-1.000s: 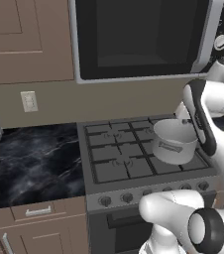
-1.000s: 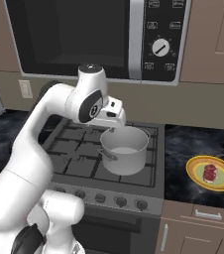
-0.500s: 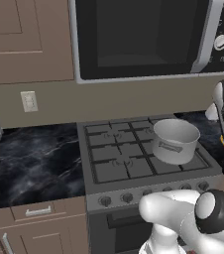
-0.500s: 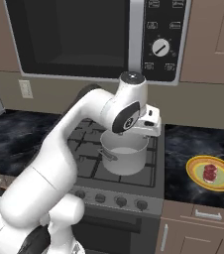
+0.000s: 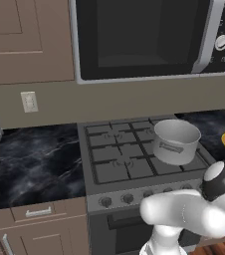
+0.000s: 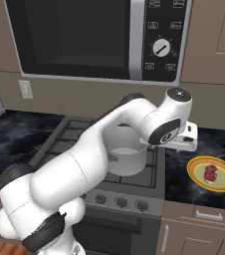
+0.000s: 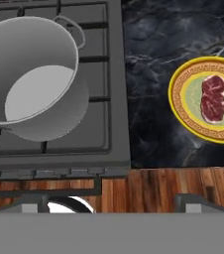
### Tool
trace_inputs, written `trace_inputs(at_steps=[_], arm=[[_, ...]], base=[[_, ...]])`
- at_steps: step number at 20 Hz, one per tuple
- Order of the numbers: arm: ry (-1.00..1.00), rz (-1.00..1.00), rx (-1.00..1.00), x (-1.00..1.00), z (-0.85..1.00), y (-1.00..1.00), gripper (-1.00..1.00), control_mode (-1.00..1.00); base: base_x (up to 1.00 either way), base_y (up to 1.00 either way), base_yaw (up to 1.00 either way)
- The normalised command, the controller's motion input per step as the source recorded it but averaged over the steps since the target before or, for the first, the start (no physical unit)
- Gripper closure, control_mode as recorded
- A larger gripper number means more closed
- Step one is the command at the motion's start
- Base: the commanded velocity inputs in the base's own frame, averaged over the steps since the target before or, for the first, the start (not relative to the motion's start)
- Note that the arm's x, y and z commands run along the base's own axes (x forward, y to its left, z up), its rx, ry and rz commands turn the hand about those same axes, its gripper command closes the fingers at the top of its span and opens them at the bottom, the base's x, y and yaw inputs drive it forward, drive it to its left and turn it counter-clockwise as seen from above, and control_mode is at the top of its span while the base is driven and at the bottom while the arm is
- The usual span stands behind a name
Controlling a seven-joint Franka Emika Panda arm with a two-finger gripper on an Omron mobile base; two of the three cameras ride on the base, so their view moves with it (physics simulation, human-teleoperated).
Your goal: Retrieve the frozen meat and place it in the pot on a burner. Then turn the burner on.
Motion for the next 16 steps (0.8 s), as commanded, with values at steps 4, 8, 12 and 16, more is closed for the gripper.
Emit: trace_inputs(at_steps=[4, 8, 12, 16], arm=[[0.09, -0.05, 0.0, 0.12, -0.18, -0.29, -1.0, -1.0], [0.15, -0.09, -0.01, 0.19, -0.2, -0.34, -1.0, -1.0], [0.03, 0.0, 0.0, 0.15, -0.36, -0.47, -1.0, -1.0], [0.0, 0.0, -0.03, 0.17, -0.54, -0.58, -1.0, -1.0]], base=[[0.0, 0.0, 0.0], [0.0, 0.0, 0.0], [0.0, 0.0, 0.0], [0.0, 0.0, 0.0]])
